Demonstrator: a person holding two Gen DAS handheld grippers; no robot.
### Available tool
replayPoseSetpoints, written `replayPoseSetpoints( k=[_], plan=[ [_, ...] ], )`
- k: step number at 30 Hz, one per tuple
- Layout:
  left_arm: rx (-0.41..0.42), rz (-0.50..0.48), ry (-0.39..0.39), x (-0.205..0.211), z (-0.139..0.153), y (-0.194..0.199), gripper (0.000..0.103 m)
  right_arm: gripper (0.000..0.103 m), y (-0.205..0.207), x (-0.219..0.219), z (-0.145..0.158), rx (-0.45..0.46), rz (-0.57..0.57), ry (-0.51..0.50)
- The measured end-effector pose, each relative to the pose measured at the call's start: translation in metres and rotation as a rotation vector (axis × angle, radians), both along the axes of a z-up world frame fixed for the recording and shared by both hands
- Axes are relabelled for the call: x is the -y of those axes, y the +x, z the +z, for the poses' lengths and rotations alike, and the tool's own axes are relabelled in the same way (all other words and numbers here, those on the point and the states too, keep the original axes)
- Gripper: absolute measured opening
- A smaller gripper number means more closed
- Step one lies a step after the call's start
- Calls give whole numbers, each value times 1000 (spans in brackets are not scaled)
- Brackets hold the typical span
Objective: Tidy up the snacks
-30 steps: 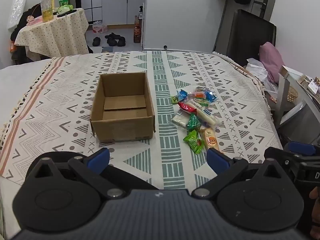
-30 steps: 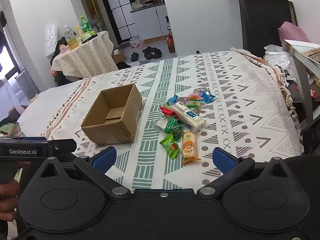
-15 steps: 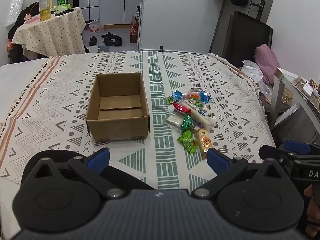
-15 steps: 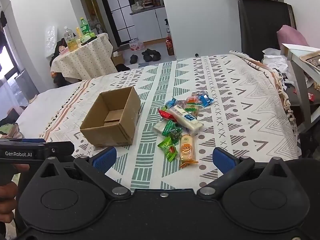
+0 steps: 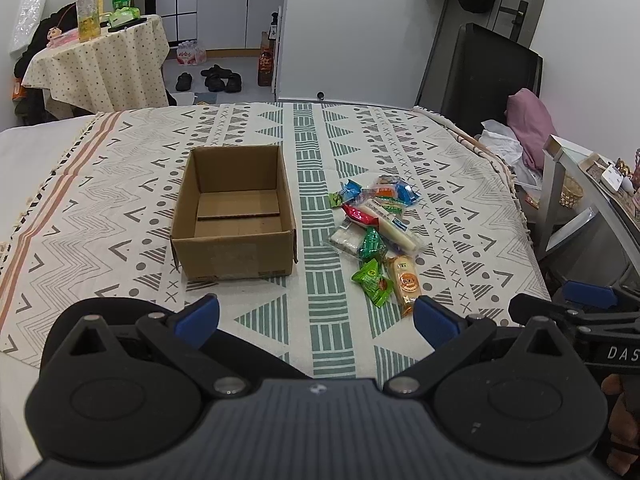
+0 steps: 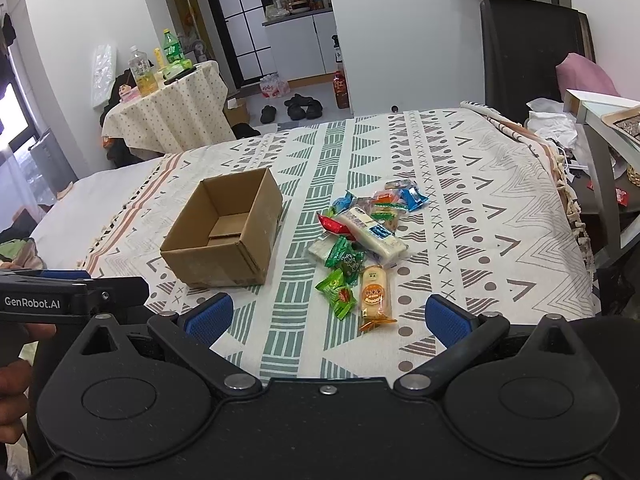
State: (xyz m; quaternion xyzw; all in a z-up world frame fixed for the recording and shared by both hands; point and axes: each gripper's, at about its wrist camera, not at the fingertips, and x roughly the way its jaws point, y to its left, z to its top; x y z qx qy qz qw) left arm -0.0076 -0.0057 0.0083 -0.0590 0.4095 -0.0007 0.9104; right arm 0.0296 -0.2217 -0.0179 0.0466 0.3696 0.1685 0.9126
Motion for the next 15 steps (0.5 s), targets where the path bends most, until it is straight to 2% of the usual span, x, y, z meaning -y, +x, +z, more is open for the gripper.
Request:
replayPoseSetpoints(
  k=[15],
  plan=[
    [8, -11, -2, 5, 4, -2, 103, 103, -1, -1, 3, 11, 8, -9]
  ],
)
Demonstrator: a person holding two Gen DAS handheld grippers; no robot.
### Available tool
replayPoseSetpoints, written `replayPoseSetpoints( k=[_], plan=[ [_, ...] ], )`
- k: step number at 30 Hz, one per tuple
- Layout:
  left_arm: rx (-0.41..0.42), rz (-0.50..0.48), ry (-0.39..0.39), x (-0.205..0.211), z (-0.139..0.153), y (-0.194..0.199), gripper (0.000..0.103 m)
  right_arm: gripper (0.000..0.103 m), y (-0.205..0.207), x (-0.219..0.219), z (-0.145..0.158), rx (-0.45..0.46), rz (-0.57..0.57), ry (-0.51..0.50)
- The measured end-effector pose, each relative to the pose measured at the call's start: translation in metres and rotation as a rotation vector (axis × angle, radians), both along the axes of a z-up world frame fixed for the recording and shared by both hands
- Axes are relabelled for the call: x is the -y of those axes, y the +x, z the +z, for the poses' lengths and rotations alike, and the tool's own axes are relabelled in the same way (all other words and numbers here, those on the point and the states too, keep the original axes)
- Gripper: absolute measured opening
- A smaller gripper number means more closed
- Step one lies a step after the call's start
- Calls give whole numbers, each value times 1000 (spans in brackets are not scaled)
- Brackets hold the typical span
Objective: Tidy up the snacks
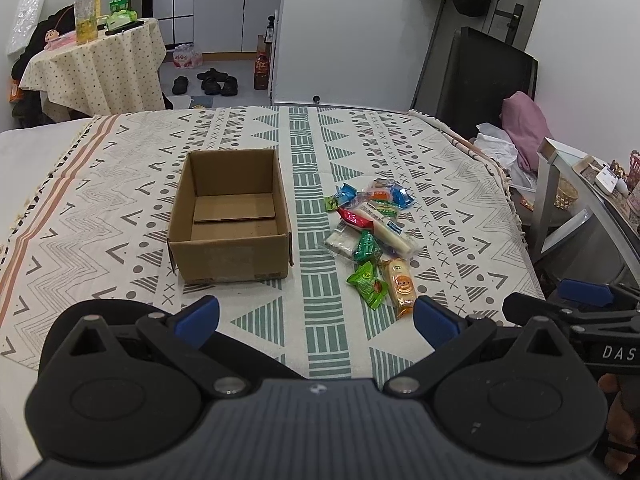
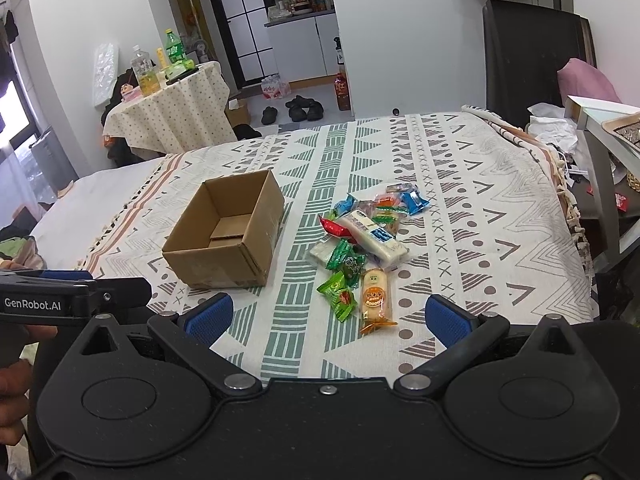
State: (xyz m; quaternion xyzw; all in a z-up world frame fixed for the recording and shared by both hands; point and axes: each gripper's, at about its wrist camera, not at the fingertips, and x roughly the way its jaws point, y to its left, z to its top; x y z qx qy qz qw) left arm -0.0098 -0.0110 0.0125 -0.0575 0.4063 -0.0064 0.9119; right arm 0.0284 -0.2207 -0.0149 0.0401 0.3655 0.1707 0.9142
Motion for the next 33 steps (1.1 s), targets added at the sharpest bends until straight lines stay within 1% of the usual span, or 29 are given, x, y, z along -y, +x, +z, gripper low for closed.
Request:
replayPoseSetpoints(
  k=[33],
  plan=[
    [-2, 9, -15, -7, -1, 1, 103, 103, 0, -1, 0, 3, -2, -12]
  ],
)
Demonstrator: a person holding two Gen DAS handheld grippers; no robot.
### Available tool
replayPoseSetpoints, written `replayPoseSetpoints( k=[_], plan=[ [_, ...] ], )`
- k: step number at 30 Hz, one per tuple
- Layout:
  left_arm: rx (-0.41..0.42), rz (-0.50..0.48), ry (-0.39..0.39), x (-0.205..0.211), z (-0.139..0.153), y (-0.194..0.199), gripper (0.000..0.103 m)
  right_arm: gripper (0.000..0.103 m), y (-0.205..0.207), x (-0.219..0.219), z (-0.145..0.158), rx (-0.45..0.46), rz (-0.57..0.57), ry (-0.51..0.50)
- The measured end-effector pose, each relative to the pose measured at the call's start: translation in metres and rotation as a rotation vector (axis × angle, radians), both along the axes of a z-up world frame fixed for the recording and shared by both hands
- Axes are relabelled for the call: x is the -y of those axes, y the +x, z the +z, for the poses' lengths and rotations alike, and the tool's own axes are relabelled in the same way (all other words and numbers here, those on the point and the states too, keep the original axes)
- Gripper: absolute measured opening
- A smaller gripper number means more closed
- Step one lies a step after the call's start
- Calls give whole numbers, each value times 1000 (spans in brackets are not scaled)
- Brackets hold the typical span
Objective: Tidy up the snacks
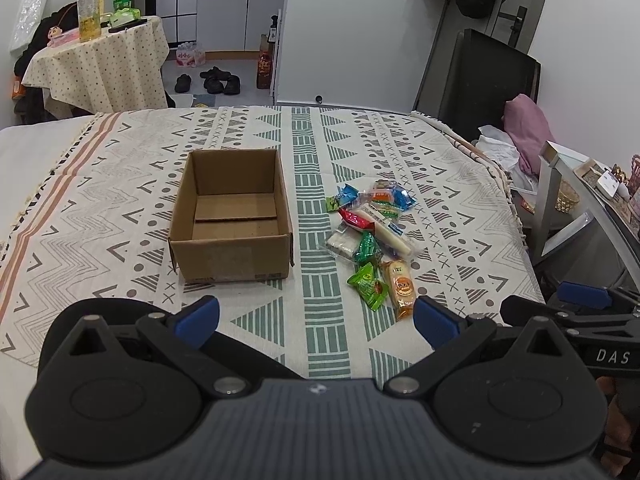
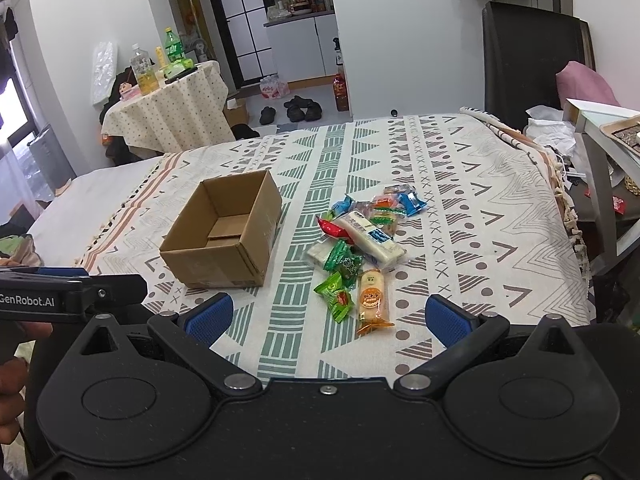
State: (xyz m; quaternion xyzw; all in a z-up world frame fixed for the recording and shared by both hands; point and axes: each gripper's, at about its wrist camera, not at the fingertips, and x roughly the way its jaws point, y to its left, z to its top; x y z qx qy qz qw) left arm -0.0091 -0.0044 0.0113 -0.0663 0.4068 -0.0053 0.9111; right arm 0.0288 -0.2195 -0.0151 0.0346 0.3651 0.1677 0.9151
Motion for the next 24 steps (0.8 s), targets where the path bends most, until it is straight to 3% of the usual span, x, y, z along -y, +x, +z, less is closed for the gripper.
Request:
replayPoseSetpoints(
  k=[17, 24],
  plan=[
    [-33, -13, -37, 7, -24, 30, 102, 103, 24, 3, -23, -65, -22, -13],
    [-35, -23, -90, 13, -35, 46, 100, 103, 37, 11, -29, -70, -16, 10]
  ],
)
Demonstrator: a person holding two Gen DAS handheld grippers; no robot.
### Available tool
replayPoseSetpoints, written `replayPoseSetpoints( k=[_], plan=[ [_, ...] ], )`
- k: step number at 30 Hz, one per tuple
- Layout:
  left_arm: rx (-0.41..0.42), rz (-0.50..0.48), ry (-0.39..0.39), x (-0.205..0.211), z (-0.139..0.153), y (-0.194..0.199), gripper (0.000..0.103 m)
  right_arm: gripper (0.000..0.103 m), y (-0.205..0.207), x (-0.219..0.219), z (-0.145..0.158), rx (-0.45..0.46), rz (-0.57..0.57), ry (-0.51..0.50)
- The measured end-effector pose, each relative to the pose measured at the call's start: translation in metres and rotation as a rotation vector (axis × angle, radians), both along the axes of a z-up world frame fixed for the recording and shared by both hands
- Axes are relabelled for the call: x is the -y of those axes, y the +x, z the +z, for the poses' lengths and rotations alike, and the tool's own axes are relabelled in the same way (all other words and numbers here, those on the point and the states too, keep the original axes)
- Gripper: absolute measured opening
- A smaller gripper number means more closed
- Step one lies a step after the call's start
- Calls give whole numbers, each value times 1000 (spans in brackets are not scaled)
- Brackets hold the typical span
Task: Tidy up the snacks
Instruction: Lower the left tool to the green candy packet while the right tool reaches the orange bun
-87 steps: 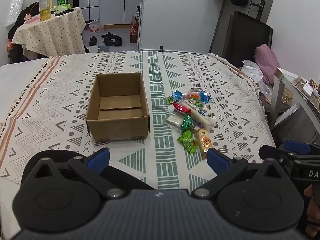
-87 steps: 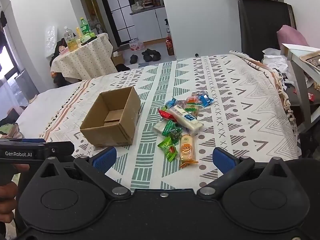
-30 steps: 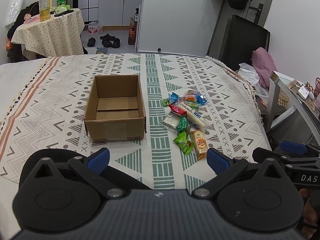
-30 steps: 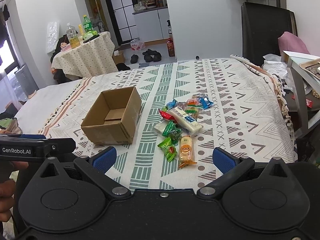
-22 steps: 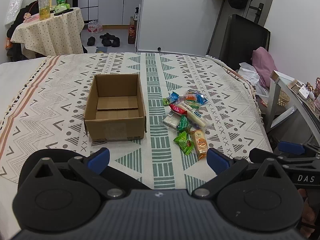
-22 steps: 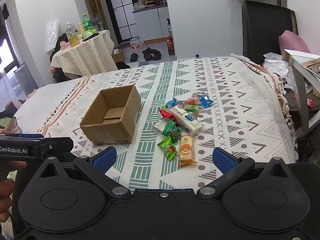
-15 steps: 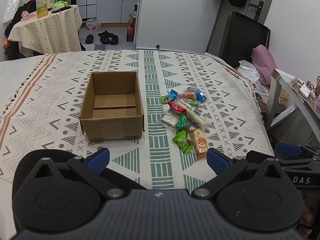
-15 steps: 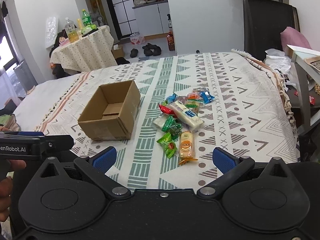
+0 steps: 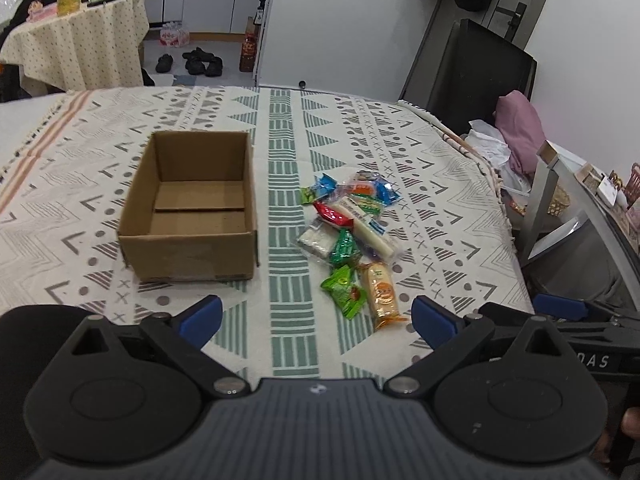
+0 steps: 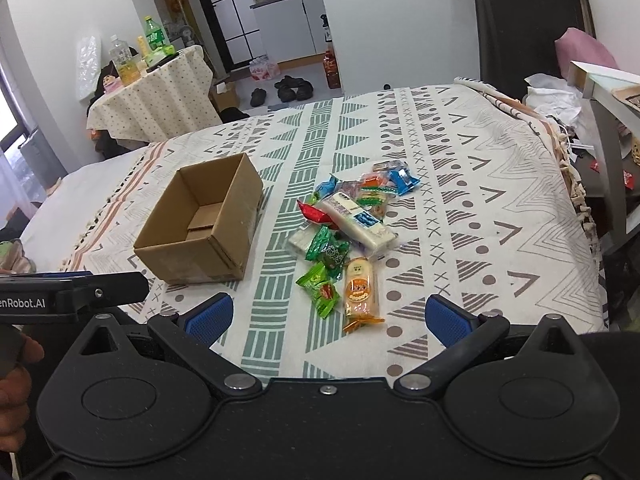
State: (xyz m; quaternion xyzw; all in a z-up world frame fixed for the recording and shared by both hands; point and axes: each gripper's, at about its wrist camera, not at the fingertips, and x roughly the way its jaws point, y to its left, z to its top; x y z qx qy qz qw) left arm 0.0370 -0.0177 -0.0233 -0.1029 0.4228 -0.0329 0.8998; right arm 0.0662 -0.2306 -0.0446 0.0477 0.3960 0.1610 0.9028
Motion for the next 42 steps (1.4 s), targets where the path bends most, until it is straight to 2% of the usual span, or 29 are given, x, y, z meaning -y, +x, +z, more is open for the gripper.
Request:
replayPoseSetpoints(
  k=[2, 5, 7, 9, 13, 18, 21, 31, 37, 42],
  plan=[
    [-3, 7, -13, 2, -4, 6, 100, 102, 5, 2, -3, -5, -6, 6],
    [-10, 14, -30, 6, -11, 14, 98, 94, 15, 5, -10, -33, -10, 34],
    [-12, 15, -26, 10, -16, 20, 94, 81, 22, 7, -18, -62, -9, 52],
    [-23, 14, -27, 14, -23, 26, 91, 73, 28, 8, -26, -92, -7, 69],
    [-51, 13, -36, 20, -37, 38, 84, 71, 36, 11, -37, -124, -16, 87],
    [-104, 38, -68, 21, -55, 57, 67, 71, 48, 9, -46, -140, -30, 90],
    [-128, 54, -80, 22, -64, 66, 65, 71, 57, 8, -54, -162, -32, 107],
    [-218, 126, -157, 25, -96, 104, 49, 44, 86, 2, -88, -274, -68, 159],
    [-277, 161, -198, 27, -119, 122, 45, 41, 99, 3, -103, -339, -99, 180],
    [-331, 196, -224, 32, -141, 136, 37, 41, 111, 2, -114, -381, -125, 164]
  ],
)
